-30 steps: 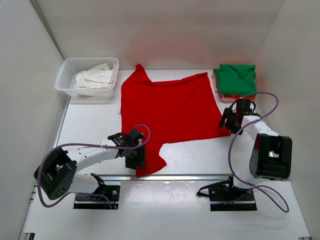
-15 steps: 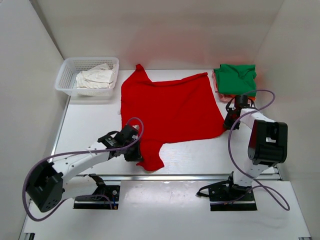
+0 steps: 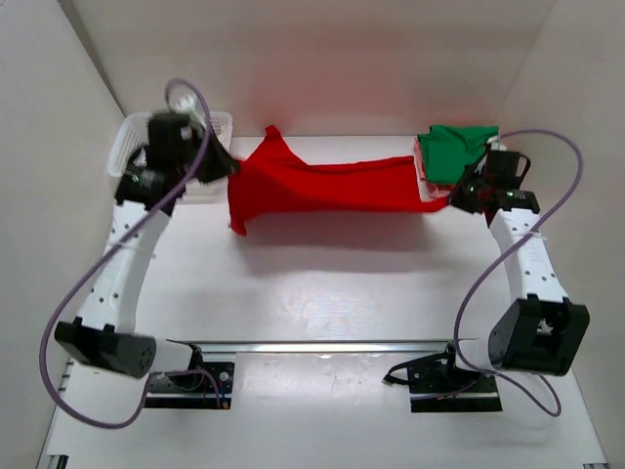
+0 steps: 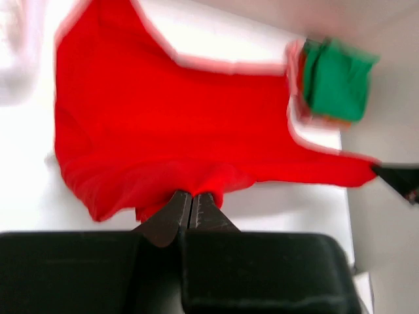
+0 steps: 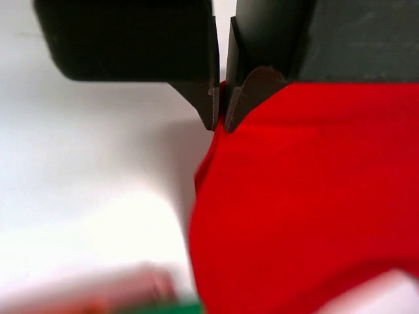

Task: Fold and stack the t-shirts
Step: Flatten out the tshirt

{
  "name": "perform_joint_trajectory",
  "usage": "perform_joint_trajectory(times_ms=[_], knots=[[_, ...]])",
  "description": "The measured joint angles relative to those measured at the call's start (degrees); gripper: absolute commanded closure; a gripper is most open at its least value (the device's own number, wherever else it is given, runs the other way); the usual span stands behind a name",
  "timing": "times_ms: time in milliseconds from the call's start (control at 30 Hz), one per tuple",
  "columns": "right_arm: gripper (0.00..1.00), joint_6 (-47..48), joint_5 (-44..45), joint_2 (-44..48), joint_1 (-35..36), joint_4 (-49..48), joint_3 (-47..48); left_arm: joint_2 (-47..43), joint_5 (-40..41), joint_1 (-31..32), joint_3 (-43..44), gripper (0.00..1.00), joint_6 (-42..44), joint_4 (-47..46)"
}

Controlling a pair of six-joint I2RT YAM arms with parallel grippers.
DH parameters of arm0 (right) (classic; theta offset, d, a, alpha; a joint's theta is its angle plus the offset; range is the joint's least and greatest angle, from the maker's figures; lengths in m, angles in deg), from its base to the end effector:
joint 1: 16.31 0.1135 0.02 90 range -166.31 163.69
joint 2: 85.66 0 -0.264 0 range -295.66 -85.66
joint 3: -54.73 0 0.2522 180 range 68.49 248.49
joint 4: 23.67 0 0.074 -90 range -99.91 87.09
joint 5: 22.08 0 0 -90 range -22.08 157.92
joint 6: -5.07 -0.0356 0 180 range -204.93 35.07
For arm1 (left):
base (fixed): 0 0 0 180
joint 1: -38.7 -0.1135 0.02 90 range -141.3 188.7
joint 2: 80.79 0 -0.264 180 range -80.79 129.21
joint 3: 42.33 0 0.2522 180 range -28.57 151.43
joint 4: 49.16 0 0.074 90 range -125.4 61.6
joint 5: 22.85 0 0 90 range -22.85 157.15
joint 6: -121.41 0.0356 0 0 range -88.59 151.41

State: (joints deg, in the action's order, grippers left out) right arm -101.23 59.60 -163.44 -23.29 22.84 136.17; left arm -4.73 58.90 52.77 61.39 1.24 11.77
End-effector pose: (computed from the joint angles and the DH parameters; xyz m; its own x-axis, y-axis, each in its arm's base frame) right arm 0.2943 -0.0308 0.3133 -0.6437 0.3586 -0.6760 0.2038 0.9318 0.3002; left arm 0.2617 -0.0709 0.4269 -0.6394 -0.3525 -0.6833 0.0412 0.8717 -0.4882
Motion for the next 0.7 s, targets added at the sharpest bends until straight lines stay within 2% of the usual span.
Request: perform_joint_trajectory(times_ms=[133,167,233,333,433,700], knots=[[1.00,-0.1,-2.4,4.3,0.7,-0.9,6.5,10.9,0.2,-2.8,26.5,1.00,3.2,4.1],[0.99,-0.2,-3.1,5.3,0.7,-0.9,7.0,12.2,0.1,-3.1,30.2,1.00,3.5,4.2],[1.00,-0.3,-4.1,6.9,0.3,-0.6,7.3,11.8,-0.5,-3.6,32.1,1.00,3.7,4.7],[1.00,-0.2,-4.9,7.5,-0.2,0.5,7.7,9.0,-1.0,-4.1,29.2,1.00,3.7,5.6],[0.99,-0.2,-5.5,7.5,-0.3,1.6,7.6,4.9,-1.0,-4.2,22.4,1.00,3.8,5.4],[1.00,1.4,-6.8,9.6,-2.2,3.0,4.5,-13.7,-1.2,-3.0,-8.9,1.00,2.9,5.6]])
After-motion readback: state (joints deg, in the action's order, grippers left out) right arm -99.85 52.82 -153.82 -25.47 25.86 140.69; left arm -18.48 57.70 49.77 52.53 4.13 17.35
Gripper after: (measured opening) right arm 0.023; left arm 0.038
